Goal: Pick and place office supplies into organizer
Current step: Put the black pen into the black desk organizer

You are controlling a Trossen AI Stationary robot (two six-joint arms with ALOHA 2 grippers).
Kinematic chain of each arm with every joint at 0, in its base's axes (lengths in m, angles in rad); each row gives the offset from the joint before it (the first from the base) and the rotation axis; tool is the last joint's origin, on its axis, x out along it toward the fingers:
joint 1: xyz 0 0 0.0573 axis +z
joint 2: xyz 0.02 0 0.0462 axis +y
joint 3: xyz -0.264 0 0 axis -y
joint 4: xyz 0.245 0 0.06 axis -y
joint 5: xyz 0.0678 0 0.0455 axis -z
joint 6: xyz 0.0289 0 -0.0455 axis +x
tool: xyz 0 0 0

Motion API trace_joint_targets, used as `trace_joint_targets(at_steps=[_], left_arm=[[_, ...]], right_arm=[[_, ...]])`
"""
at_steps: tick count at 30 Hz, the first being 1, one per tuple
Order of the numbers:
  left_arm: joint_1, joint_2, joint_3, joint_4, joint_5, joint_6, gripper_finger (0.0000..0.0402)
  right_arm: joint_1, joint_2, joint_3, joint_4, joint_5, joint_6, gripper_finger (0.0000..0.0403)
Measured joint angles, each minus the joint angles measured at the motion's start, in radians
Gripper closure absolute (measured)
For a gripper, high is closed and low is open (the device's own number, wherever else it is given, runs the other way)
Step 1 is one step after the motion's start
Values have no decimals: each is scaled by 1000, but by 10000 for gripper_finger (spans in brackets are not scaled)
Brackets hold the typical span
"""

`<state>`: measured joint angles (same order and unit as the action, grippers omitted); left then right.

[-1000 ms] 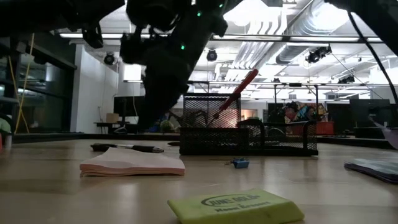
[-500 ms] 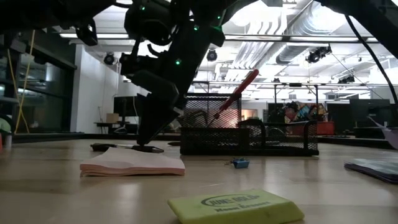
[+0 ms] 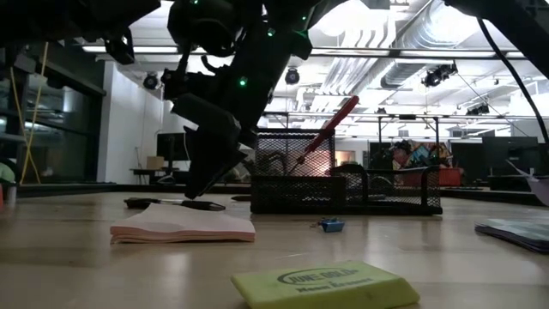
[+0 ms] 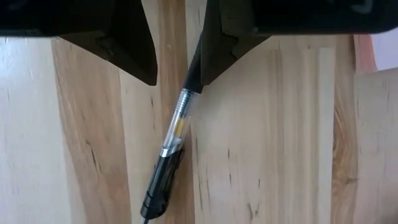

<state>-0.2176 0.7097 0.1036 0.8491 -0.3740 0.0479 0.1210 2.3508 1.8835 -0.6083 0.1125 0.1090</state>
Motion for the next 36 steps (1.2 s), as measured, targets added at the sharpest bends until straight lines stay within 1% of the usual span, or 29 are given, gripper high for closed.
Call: trace_joint_targets(at_steps=[7,10,16,23,27,32,33,36], left_arm=[[0,0,0,1,0,0,385],[0,0,0,1,0,0,385],[0,0,0,1,0,-1,385],[0,0,0,1,0,-3,385],[0,0,0,-2,0,-3,385],[0,1,0,-9,0,-3,385],[0,1,0,-9,0,-3,385],[0,1,0,-9,0,-3,385]], right_arm=[[4,-1,0,14,-43,45,288],[4,-1,0,15,-11,52,288],[3,28,-2,28,-34,42,288],[2,30,-2,21,3,48,293],[2,30,-2,21,2,48,318],[3,30,-1,22,3,31,385],[3,30,-1,26,8,25,391],[3,33,-1,47,27,20,383]])
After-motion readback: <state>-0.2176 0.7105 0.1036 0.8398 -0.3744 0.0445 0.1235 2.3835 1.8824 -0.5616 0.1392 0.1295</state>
